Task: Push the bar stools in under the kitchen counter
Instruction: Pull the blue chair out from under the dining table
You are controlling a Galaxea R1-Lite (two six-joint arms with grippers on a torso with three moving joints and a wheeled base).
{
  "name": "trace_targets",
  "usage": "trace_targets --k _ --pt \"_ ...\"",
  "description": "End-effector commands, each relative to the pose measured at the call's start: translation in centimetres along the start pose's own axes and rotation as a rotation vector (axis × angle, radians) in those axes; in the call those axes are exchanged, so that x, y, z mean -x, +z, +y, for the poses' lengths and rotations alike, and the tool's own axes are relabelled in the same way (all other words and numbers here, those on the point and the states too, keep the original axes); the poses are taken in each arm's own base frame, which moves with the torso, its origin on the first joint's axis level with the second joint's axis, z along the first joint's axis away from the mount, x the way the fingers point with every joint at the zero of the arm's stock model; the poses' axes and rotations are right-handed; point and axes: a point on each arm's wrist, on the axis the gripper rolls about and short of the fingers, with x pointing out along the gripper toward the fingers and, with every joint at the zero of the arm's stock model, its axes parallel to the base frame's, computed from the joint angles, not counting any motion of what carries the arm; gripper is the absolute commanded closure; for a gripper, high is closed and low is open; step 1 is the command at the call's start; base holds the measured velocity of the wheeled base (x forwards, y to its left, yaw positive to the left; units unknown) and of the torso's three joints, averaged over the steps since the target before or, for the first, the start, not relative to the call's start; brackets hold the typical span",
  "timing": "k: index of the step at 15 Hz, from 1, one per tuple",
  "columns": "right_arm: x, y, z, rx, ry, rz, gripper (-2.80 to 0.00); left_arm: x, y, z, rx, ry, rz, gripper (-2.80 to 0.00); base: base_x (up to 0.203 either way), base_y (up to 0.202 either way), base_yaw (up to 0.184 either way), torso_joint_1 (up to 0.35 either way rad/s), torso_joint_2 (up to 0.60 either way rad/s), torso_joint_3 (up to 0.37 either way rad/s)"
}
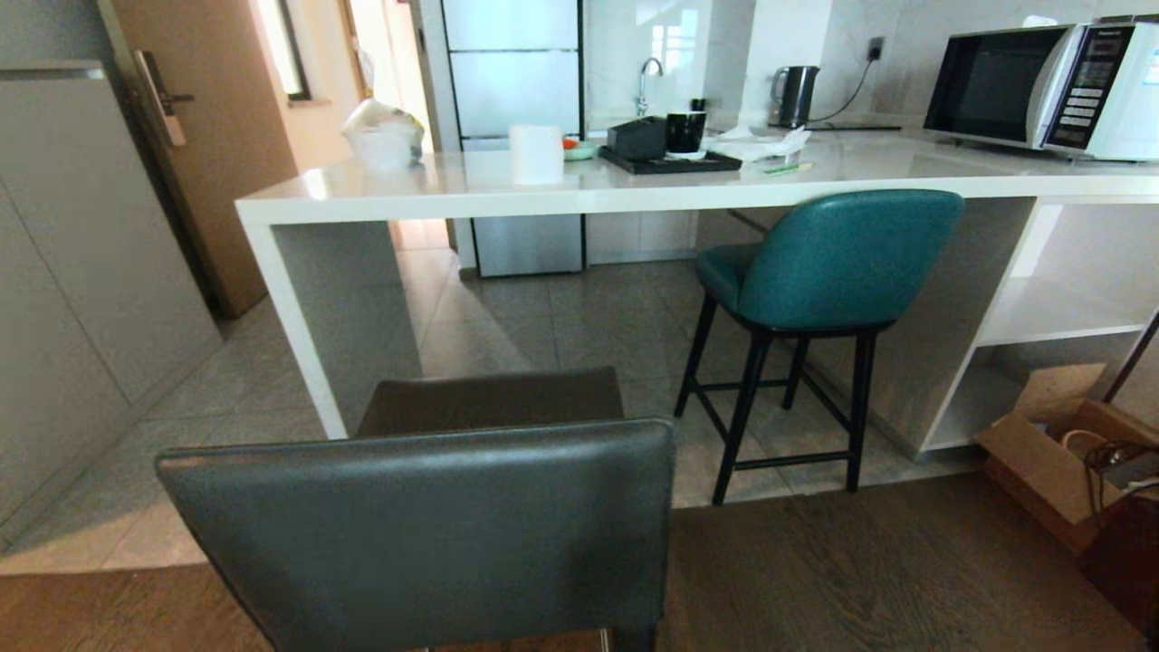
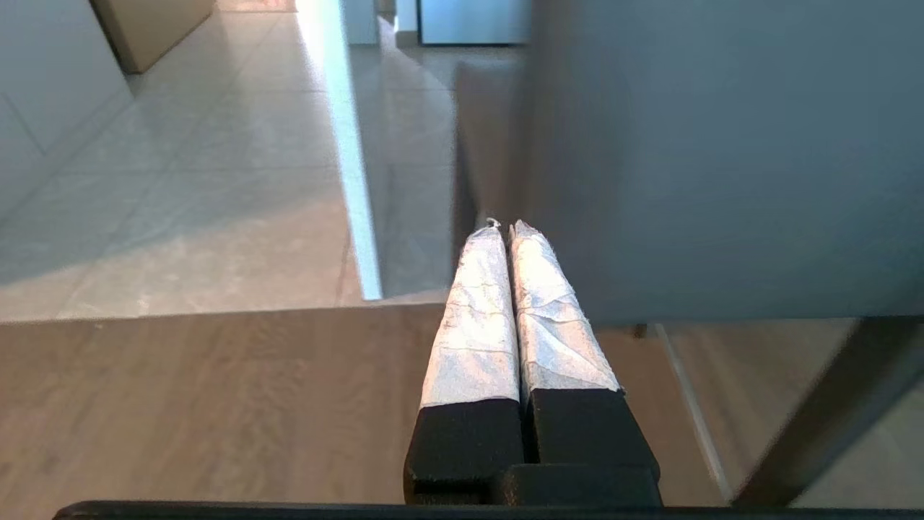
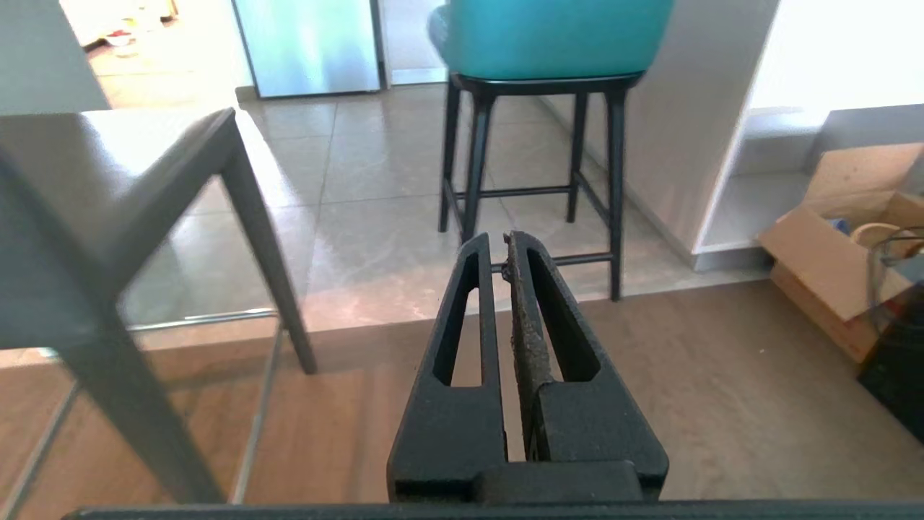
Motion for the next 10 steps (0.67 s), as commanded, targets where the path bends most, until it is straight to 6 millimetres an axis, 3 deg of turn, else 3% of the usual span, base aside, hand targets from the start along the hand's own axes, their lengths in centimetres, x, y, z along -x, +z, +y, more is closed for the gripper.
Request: trace_targets --k 1,10 --pt "-0.15 -0.68 0.01 0.001 0.001 0.023 0.0 0.01 0.02 0.0 0.001 0.001 -0.001 0.0 0.0 -0.194 0.004 0.004 0.0 0.004" --pt "-0.15 -0.68 0.01 0.0 0.001 0.023 0.0 0.01 0.02 0.0 0.001 0.0 -0.001 0.0 0.0 -0.194 0.0 0.002 0.0 0.003"
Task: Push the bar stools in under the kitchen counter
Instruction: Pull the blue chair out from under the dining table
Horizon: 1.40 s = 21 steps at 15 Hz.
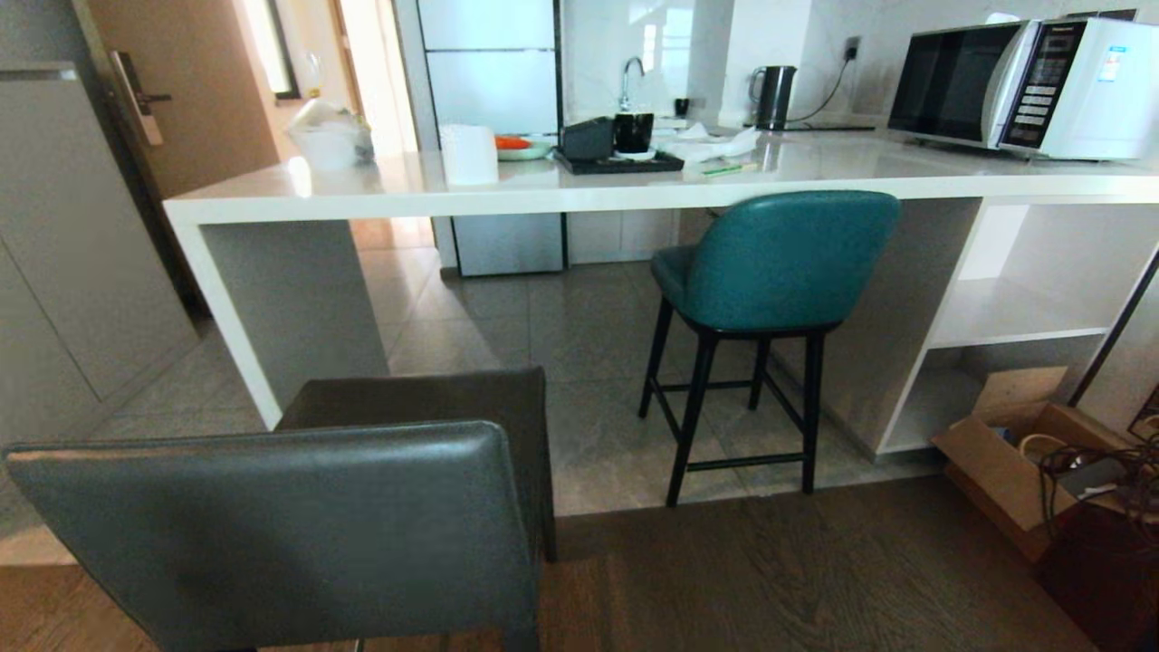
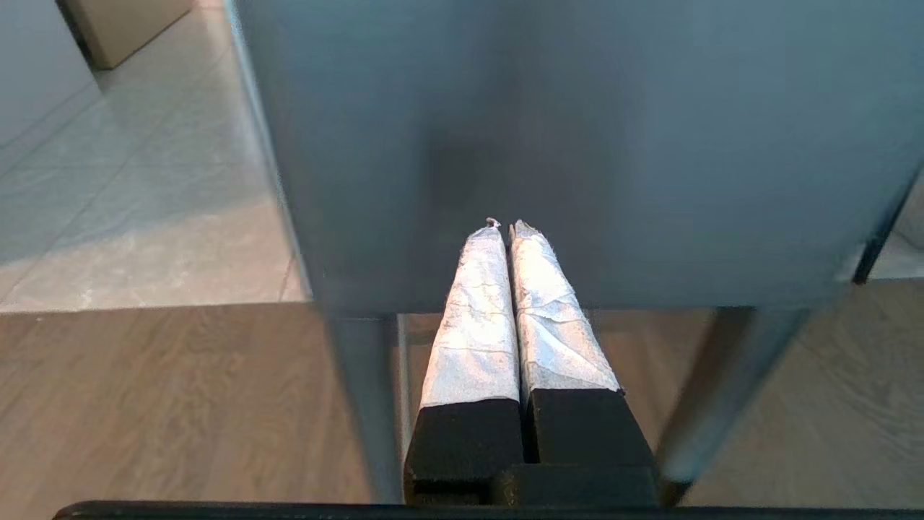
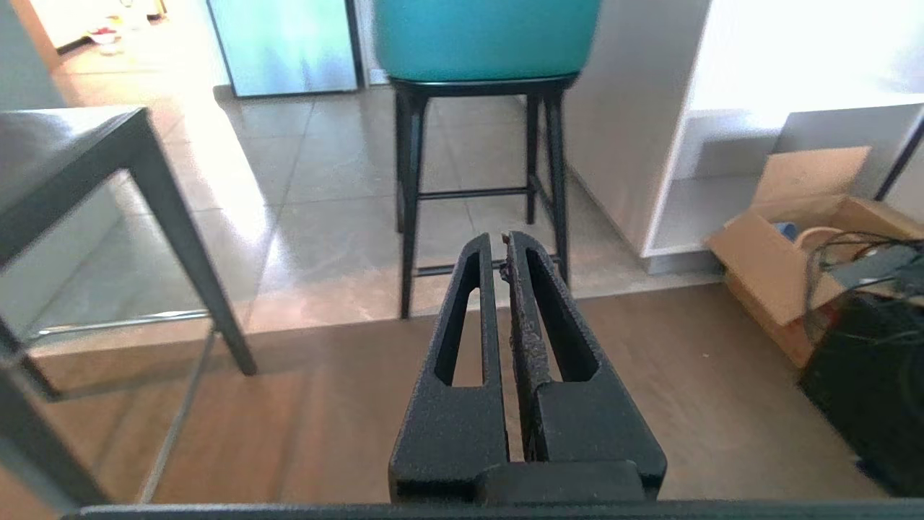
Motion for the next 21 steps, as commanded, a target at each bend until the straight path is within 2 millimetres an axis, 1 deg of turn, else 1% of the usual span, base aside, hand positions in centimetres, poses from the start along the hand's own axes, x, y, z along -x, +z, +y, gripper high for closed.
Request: trace_targets --k 1,21 --pt "-0.15 -0.68 0.01 0.002 0.0 0.023 0.0 0.0 0.01 0.0 0.0 0.001 0.0 0.0 0.0 -0.193 0.002 0.003 0.0 0.006" --pt "-0.15 -0.68 0.01 -0.005 -0.001 0.023 0.0 0.01 0.01 0.0 0.001 0.0 -0.002 0.0 0.0 -0.194 0.002 0.003 0.0 0.003"
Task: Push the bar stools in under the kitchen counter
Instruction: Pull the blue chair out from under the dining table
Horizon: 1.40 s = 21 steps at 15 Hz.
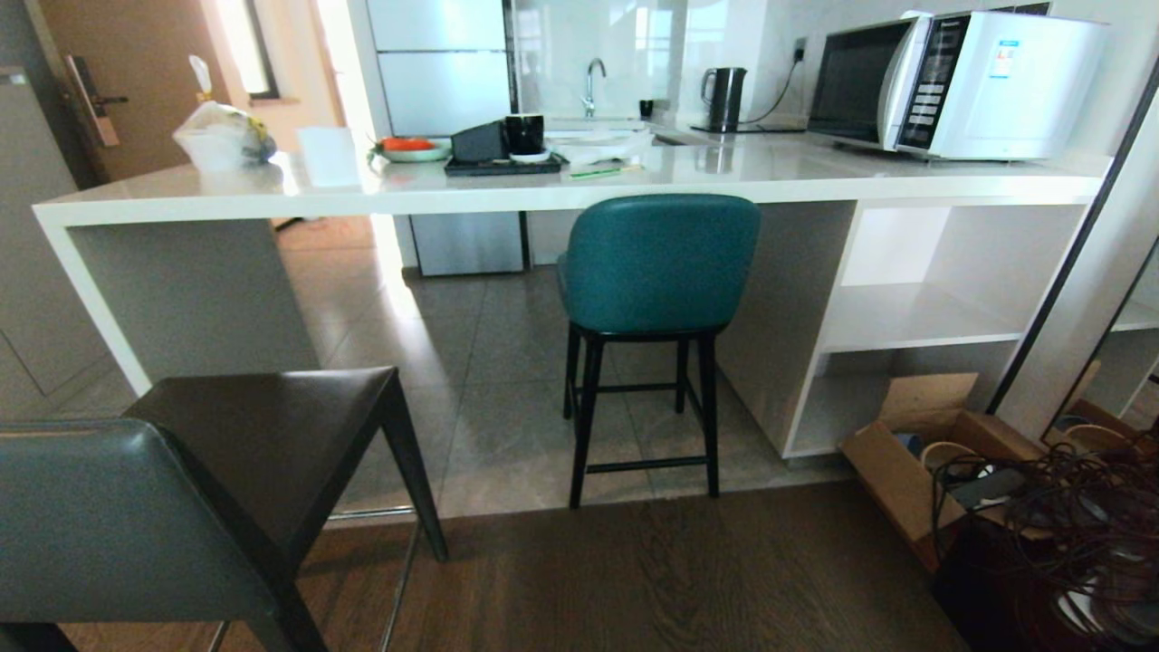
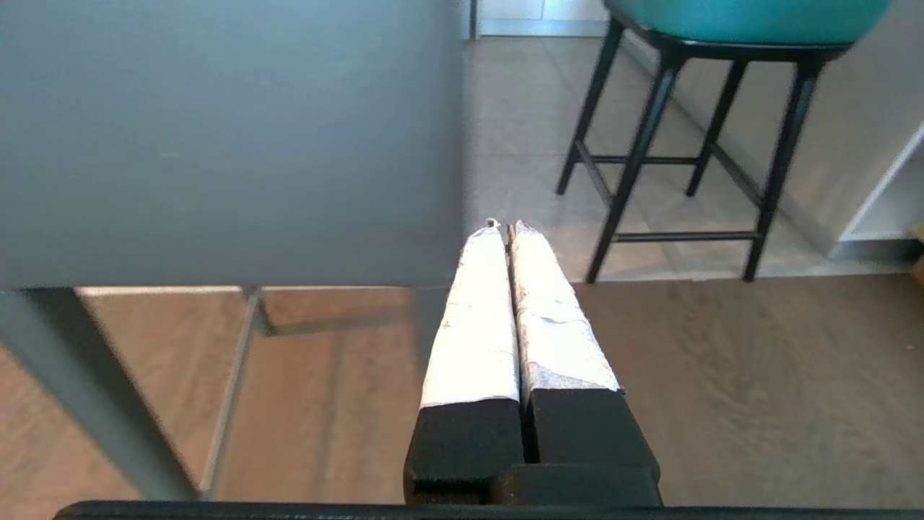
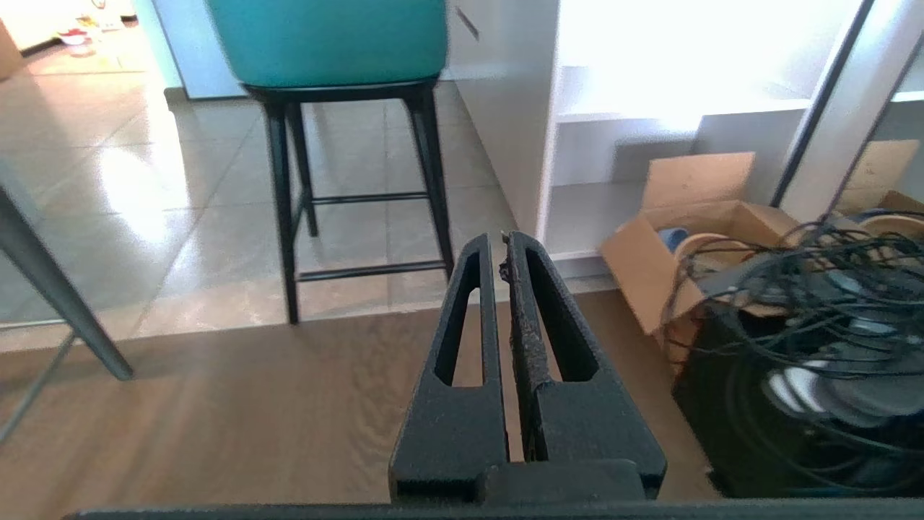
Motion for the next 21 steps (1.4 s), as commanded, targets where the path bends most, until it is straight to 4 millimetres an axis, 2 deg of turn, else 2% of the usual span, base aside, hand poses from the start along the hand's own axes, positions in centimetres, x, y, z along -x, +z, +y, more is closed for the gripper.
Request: trace_targets --k 1,8,15,21 --pt "-0.15 -0.69 0.01 0.001 0.0 0.023 0.0 0.0 0.0 0.0 0.0 0.001 0.0 0.0 0.0 -0.192 -0.001 0.001 0.0 0.004" --pt "-0.15 -0.67 0.0 -0.009 -0.002 0.022 0.0 0.0 -0.04 0.0 0.002 0.001 0.0 0.0 0.0 -0.177 0.001 0.004 0.0 0.001" --pt "-0.15 -0.67 0.0 -0.012 -0.002 0.022 0.0 0.0 -0.04 0.0 0.002 0.001 0.0 0.0 0.0 0.0 0.0 0.004 -0.01 -0.008" --pt "-0.15 -0.67 0.0 -0.013 -0.002 0.022 0.0 0.0 -0.01 0.0 0.002 0.001 0.0 0.0 0.0 0.0 0.0 0.138 -0.38 -0.246"
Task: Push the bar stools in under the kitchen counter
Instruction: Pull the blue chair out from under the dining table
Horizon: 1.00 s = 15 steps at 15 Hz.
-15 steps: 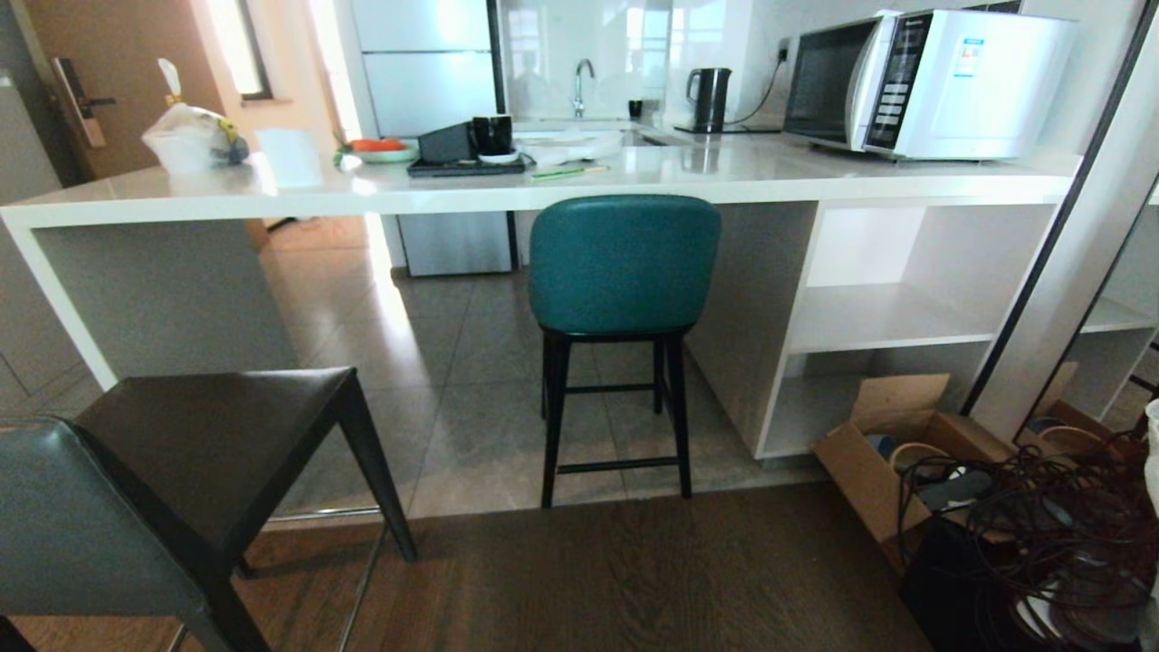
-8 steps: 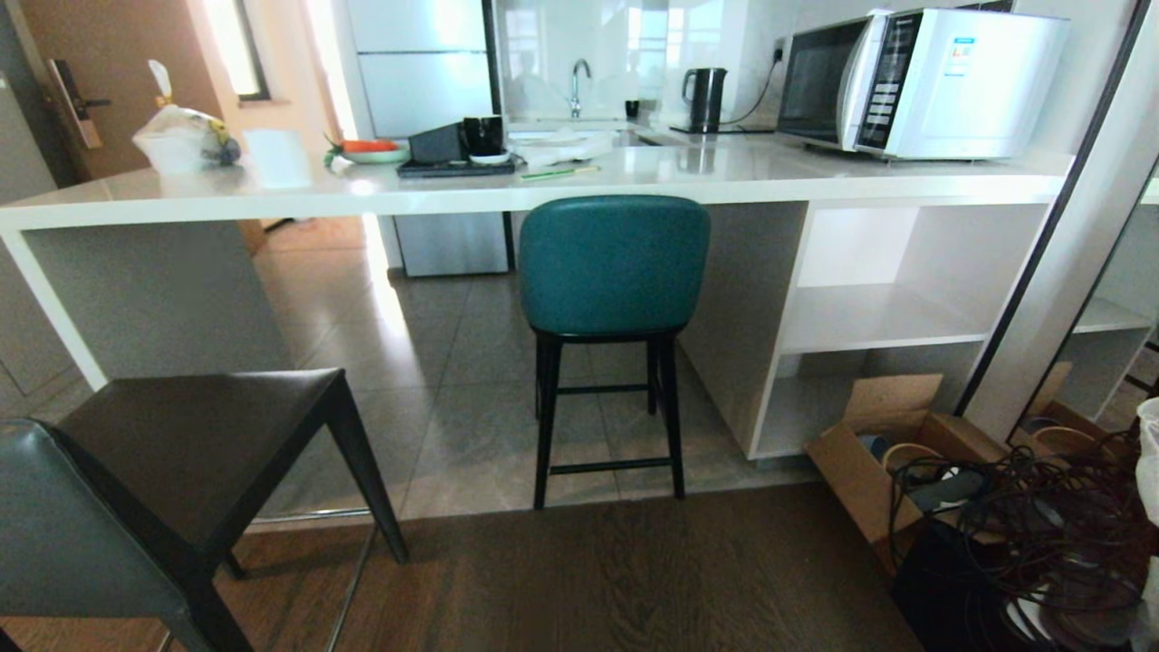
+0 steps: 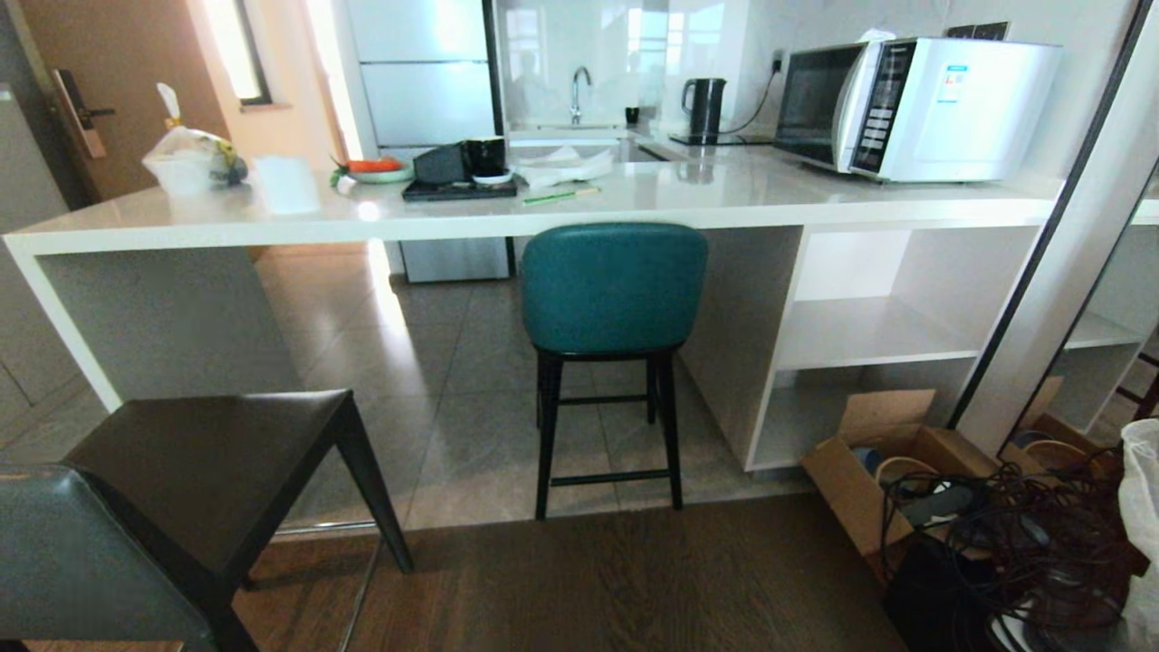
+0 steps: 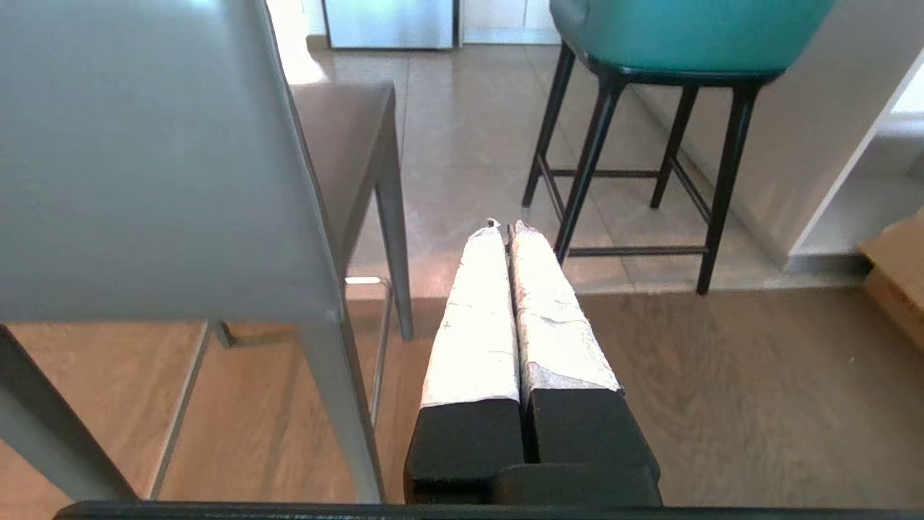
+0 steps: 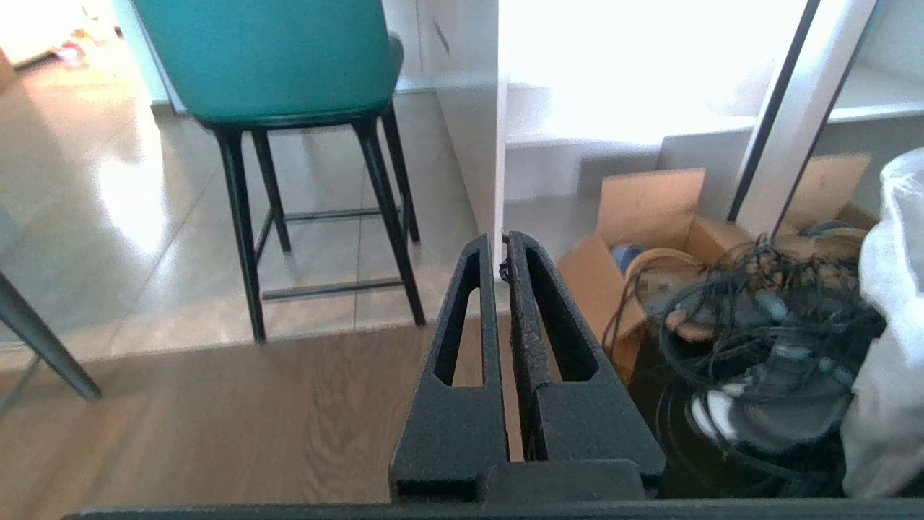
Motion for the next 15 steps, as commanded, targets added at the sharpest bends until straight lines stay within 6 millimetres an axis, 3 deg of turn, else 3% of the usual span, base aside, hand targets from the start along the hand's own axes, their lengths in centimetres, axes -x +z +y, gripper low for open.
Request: trace_targets --k 1,5,15 --pt "-0.15 -0.68 0.0 0.001 0.0 0.023 0.0 0.0 -0.03 0.0 0.0 0.001 0.0 0.0 0.0 0.0 0.0 0.177 -0.45 -0.276" --pt "-0.15 -0.68 0.0 0.001 0.0 0.023 0.0 0.02 0.01 0.0 0.001 0.001 -0.002 0.0 0.0 0.0 0.0 0.116 -0.29 -0.172" --pt "-0.15 -0.68 0.0 -0.001 0.0 0.023 0.0 0.02 0.01 0.0 0.001 0.001 -0.002 0.0 0.0 0.0 0.0 0.004 -0.01 -0.006"
